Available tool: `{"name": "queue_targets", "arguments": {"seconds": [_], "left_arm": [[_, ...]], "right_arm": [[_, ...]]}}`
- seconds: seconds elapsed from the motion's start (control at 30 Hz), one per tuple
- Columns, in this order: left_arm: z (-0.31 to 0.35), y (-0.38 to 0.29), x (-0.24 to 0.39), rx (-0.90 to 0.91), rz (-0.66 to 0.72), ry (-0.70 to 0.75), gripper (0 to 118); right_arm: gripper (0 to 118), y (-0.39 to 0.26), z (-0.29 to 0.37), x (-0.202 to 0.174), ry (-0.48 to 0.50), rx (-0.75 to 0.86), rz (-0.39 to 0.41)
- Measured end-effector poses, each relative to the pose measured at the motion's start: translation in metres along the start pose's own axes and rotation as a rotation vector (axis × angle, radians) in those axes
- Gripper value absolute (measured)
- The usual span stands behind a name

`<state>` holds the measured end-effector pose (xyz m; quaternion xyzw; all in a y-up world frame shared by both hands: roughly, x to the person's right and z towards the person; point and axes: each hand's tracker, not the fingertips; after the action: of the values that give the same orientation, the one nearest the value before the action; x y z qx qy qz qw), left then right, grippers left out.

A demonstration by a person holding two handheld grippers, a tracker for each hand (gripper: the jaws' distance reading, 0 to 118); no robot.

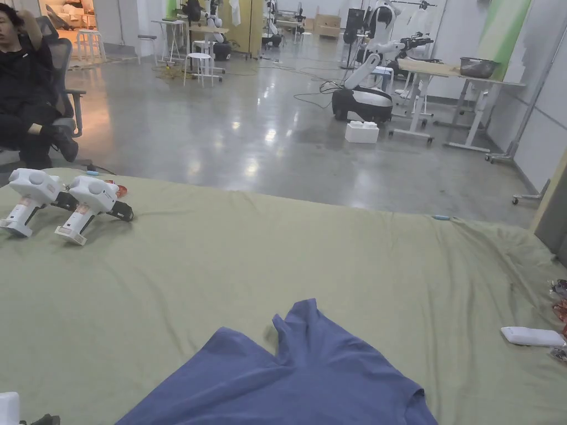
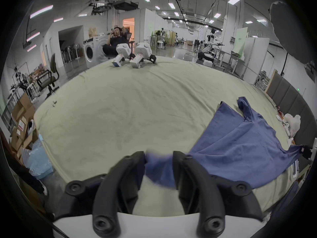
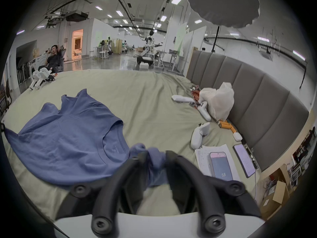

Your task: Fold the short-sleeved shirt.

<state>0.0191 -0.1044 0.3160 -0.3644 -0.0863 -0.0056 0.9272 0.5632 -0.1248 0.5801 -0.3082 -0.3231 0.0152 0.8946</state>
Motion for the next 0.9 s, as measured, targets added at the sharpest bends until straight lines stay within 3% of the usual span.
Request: {"name": "queue_targets", "arguments": {"seconds": [0.03, 0.07, 0.17, 0.4, 0.5, 0.63, 0.73, 0.83, 0.9], "left_arm": [[0.004, 0.0, 0.002, 0.016, -0.01, -0.003, 49], [0.007, 0.003, 0.005, 0.036, -0.025, -0.01, 52], [0.012, 0.011, 0.019, 0.11, -0.088, -0.039, 54], [0.027, 0.036, 0.081, 0.3, -0.176, -0.108, 53], [0.029, 0.042, 0.107, 0.374, -0.189, -0.104, 42], [0.02, 0.043, 0.128, 0.451, -0.187, -0.12, 28], [0.02, 0.043, 0.141, 0.487, -0.192, -0.14, 23], [0.019, 0.044, 0.151, 0.521, -0.221, -0.136, 5], [0.019, 0.046, 0.153, 0.55, -0.233, -0.151, 0]], "right_arm": [[56, 0.001, 0.003, -0.003, 0.002, 0.019, -0.009], [66, 0.005, 0.006, -0.005, 0.009, 0.034, -0.022], [67, 0.021, 0.015, -0.018, 0.066, 0.101, -0.071], [67, 0.07, 0.032, -0.074, 0.151, 0.268, -0.105], [56, 0.087, 0.039, -0.098, 0.18, 0.324, -0.111], [22, 0.1, 0.042, -0.123, 0.166, 0.386, -0.133], [19, 0.106, 0.043, -0.132, 0.17, 0.405, -0.159], [4, 0.11, 0.041, -0.139, 0.169, 0.414, -0.159], [1, 0.111, 0.041, -0.141, 0.165, 0.422, -0.158]]}}
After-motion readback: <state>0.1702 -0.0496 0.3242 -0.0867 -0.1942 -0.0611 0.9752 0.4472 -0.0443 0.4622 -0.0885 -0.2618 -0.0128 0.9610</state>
